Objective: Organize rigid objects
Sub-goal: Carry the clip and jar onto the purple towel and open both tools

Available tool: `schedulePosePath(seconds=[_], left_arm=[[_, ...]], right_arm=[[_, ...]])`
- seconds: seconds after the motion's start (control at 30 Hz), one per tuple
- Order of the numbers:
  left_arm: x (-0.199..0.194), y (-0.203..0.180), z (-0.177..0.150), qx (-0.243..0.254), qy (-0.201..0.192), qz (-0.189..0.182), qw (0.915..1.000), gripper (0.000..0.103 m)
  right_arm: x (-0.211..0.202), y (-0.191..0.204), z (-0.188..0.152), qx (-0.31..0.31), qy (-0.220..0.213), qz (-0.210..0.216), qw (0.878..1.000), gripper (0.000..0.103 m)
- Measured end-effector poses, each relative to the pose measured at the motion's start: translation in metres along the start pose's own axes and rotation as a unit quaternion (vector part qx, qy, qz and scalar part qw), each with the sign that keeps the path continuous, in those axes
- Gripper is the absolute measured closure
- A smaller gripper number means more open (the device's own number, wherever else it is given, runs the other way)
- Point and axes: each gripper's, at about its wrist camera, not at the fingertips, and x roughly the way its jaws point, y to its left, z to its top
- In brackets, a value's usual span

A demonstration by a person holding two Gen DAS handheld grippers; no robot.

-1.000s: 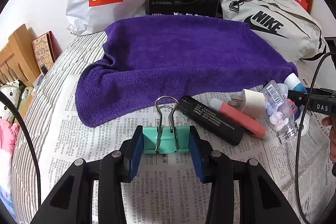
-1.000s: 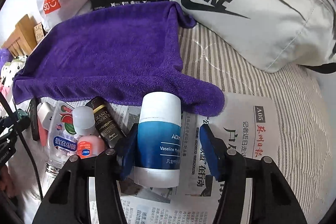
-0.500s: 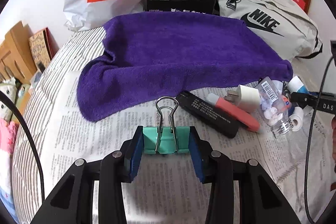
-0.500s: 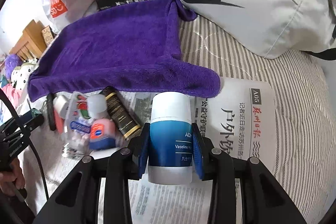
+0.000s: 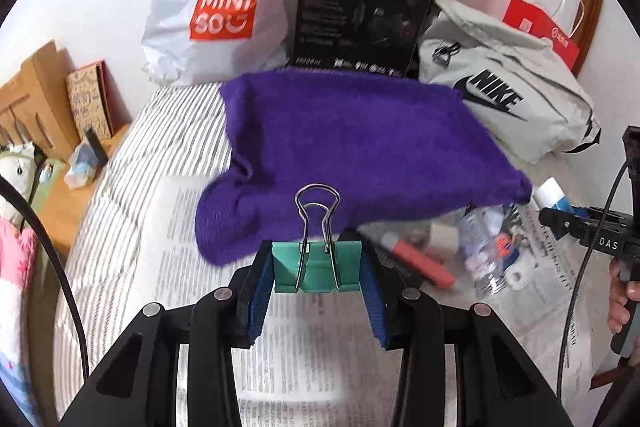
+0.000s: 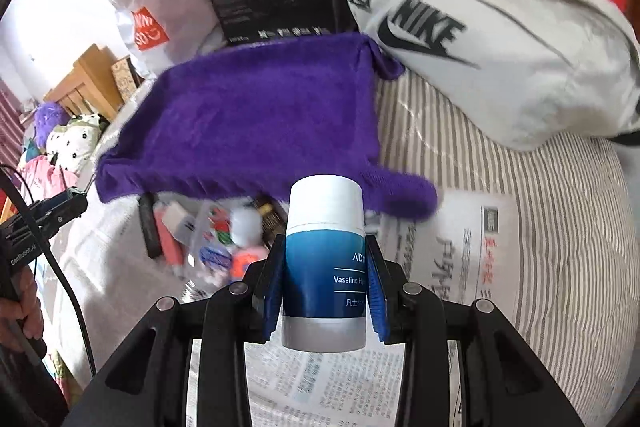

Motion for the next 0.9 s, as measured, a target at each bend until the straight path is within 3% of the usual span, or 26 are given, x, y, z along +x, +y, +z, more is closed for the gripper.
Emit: schedulePosePath(seconds=[0.2,0.4,0.63,0.9], left_arm=[[-0.004,-0.006,0.036,0.012,-0.02,-0.006,0.9997,0.064],[0.018,-0.011,0.077,0.017,-0.021,-0.014,0.9995,0.064],[0.075,-0.011,0.116,0.007,0.0,-0.032,0.9995,0.064],[0.141,-0.005,0.136,-0.008,0.038,-0.045,0.9982,0.064]], right_arm=[[0.0,0.006,0.032,-0.012,-0.007,0.009,1.0,0.067],[0.014,0.01,0.069,-0.024,-0.004,0.015,1.0,0.067],[0.053,0.017,0.112,-0.043,0.009,0.01,0.999,0.067],[0.119,0.021,0.151,-0.048,0.033,0.005,0.998,0.067]])
